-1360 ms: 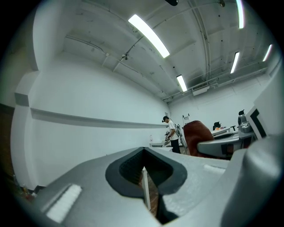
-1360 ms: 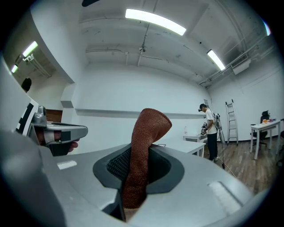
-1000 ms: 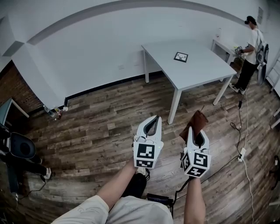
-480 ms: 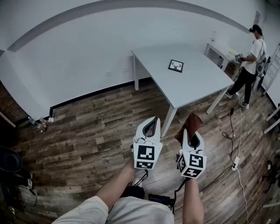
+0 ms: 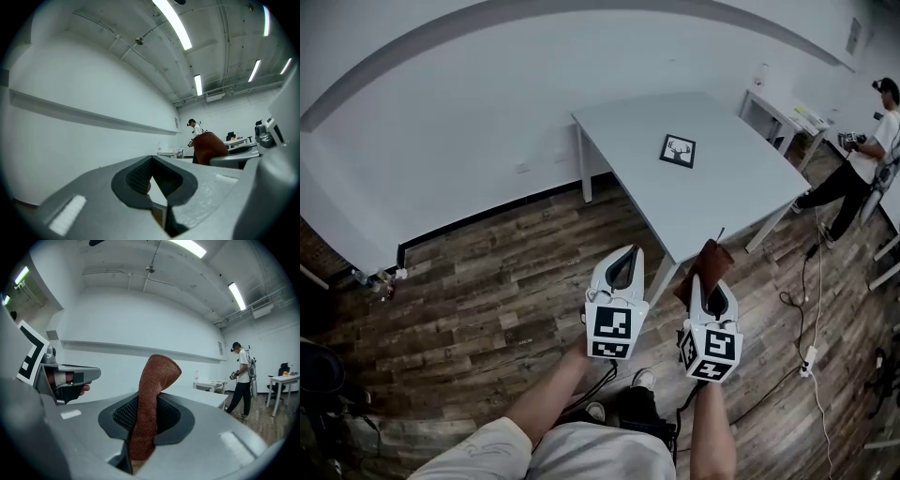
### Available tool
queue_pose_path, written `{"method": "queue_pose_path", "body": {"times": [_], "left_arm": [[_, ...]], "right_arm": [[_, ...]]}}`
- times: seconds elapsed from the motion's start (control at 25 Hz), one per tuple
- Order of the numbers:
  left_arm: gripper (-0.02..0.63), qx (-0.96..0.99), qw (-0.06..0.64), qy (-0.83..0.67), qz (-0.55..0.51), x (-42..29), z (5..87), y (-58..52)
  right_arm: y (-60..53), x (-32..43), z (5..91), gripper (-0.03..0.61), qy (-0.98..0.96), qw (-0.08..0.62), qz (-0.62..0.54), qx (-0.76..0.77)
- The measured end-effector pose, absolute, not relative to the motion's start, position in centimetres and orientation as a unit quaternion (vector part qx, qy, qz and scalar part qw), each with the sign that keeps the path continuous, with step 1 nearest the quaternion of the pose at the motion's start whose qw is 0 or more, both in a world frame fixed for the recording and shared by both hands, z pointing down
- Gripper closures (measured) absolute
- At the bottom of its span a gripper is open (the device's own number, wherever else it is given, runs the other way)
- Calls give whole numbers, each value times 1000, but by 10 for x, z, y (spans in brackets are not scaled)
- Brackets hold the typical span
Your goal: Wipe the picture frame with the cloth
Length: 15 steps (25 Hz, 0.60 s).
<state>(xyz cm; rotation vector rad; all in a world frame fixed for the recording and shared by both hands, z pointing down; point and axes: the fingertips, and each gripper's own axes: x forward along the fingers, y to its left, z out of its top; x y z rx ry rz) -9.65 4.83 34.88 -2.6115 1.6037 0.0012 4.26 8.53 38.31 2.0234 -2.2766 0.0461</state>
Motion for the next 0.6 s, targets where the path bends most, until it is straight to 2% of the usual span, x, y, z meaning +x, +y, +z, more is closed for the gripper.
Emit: {"method": "queue_pose_path", "body": {"times": [0.6], "left_arm": [[613,-841,43,540,-2,35,359,-201]], "right_arm": [[-171,170,405,476,-759,27,43,650]]}}
